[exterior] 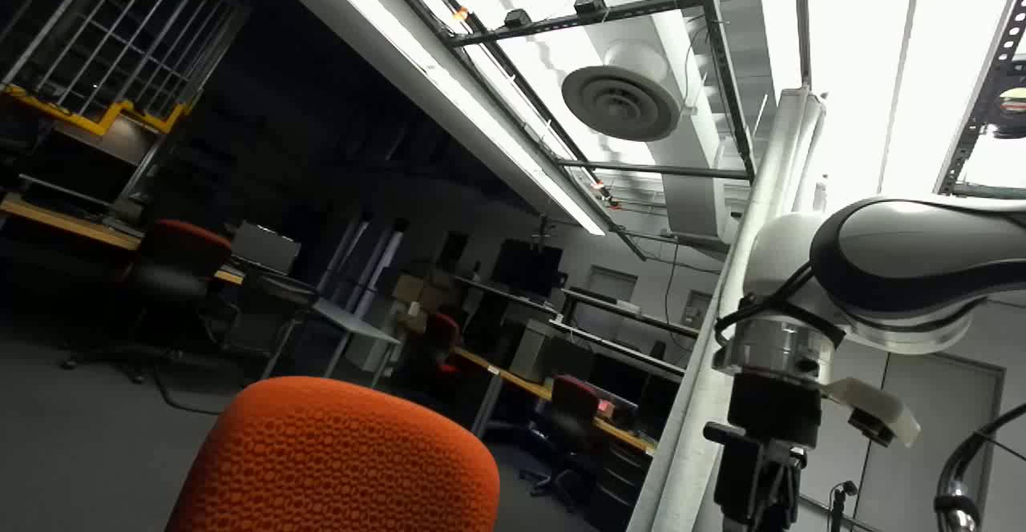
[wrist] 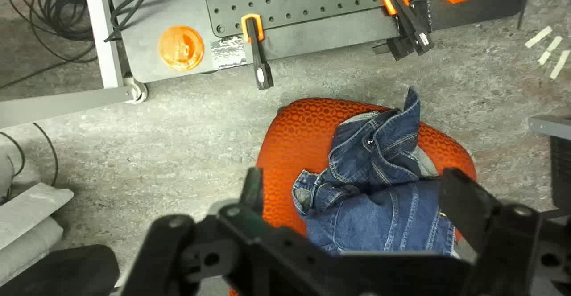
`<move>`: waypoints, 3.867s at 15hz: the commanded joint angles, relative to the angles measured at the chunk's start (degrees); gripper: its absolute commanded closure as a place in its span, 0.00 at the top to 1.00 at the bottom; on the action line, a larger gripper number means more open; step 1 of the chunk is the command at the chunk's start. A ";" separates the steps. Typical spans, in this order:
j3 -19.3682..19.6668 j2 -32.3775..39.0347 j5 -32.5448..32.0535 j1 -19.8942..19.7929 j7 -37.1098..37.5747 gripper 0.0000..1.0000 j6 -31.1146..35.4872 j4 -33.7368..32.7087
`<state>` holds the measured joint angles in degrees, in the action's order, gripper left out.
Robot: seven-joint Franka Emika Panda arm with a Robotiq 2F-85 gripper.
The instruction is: Hang the jean jacket on the backrest of the chair
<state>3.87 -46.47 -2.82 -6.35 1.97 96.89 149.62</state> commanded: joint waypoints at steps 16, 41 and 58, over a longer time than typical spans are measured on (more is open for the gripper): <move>-0.04 0.43 0.10 0.21 0.17 1.00 0.43 -0.06; -6.21 30.88 7.80 7.52 6.14 1.00 36.96 -1.15; -7.21 56.30 1.53 8.63 24.75 1.00 52.44 -14.03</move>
<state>-3.83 1.49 2.33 1.27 20.46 145.63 141.51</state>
